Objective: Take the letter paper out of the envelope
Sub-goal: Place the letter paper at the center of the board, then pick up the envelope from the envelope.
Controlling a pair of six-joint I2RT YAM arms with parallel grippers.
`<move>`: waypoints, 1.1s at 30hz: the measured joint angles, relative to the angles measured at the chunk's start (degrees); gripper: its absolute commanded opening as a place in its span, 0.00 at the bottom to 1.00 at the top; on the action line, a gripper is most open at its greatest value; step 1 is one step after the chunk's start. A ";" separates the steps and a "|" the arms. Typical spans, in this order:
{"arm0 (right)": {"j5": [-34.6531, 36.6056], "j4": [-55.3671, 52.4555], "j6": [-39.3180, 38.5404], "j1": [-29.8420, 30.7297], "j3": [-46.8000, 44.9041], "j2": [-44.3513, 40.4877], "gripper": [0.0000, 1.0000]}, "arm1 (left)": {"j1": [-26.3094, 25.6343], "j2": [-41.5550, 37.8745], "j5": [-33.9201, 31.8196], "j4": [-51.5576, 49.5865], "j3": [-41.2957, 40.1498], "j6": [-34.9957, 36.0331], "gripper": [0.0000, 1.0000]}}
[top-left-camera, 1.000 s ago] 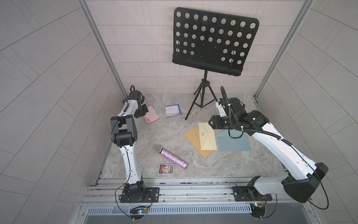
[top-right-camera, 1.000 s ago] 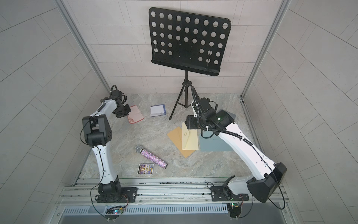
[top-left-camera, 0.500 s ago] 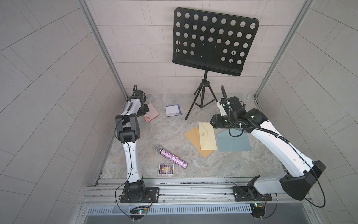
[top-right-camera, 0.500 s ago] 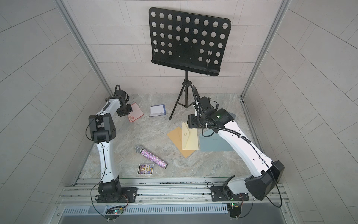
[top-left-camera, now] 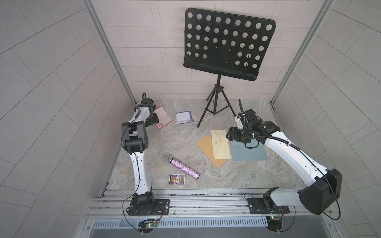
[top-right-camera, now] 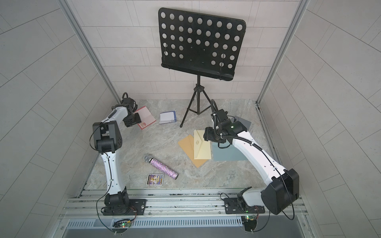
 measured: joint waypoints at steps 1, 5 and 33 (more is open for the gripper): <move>-0.72 1.14 0.28 -0.57 -1.64 0.17 0.67 | 0.00 -1.57 0.07 -0.11 -1.20 -0.02 0.66; -3.41 5.81 1.01 -1.90 -5.75 2.75 0.68 | 0.00 -9.44 0.76 0.39 -5.68 -1.46 0.66; -14.99 29.31 2.10 -1.49 -3.56 30.29 0.51 | -28.65 -47.41 23.32 14.88 -47.23 -31.06 0.58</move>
